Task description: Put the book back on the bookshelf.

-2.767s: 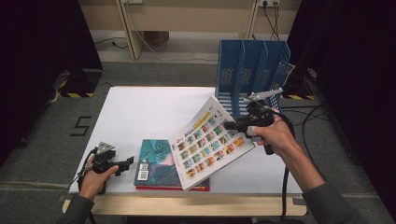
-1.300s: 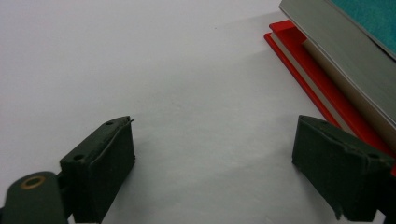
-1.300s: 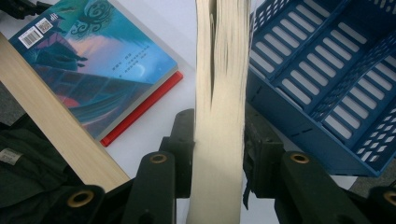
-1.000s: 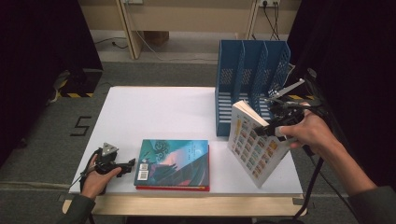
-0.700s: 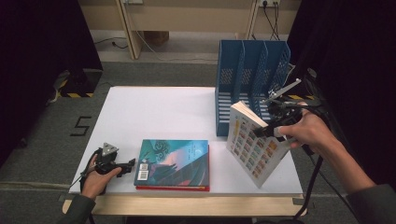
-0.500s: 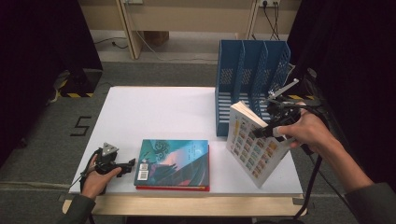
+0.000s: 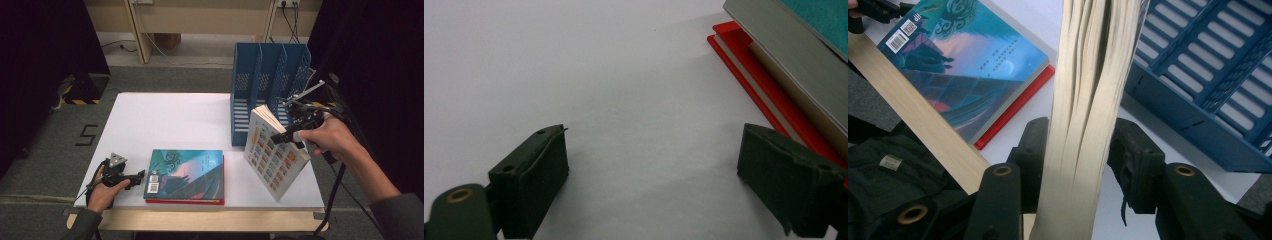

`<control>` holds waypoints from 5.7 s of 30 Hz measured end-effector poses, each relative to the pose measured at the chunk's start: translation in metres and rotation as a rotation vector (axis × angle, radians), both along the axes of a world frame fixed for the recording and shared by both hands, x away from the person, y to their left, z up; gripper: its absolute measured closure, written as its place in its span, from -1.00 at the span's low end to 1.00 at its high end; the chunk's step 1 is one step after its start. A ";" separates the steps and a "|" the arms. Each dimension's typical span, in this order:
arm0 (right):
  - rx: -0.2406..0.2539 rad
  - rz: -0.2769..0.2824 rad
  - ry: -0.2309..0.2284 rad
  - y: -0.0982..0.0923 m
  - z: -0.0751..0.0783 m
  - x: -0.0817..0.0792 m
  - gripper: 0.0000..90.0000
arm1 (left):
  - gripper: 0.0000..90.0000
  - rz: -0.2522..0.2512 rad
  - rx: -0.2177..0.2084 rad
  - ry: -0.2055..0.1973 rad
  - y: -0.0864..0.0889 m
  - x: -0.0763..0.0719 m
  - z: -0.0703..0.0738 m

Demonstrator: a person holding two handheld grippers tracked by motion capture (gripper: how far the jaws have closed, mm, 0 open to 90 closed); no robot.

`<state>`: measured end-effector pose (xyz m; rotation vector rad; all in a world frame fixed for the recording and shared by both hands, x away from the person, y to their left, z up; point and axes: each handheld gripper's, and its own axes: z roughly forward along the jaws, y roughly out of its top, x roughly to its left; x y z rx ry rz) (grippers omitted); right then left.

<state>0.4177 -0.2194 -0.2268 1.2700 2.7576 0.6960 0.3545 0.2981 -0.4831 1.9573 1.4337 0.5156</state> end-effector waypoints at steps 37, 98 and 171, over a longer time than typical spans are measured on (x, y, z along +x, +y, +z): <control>-0.162 -0.003 -0.028 0.010 -0.005 0.014 0.59 | -0.74 0.000 -0.001 0.000 0.000 0.000 0.000; -0.087 -0.186 -0.319 0.073 0.071 0.172 0.64 | -0.74 -0.002 0.000 0.001 0.000 0.000 0.000; 0.113 -0.236 -0.177 0.061 -0.014 0.185 0.20 | -0.74 -0.002 0.013 -0.004 -0.001 -0.001 0.000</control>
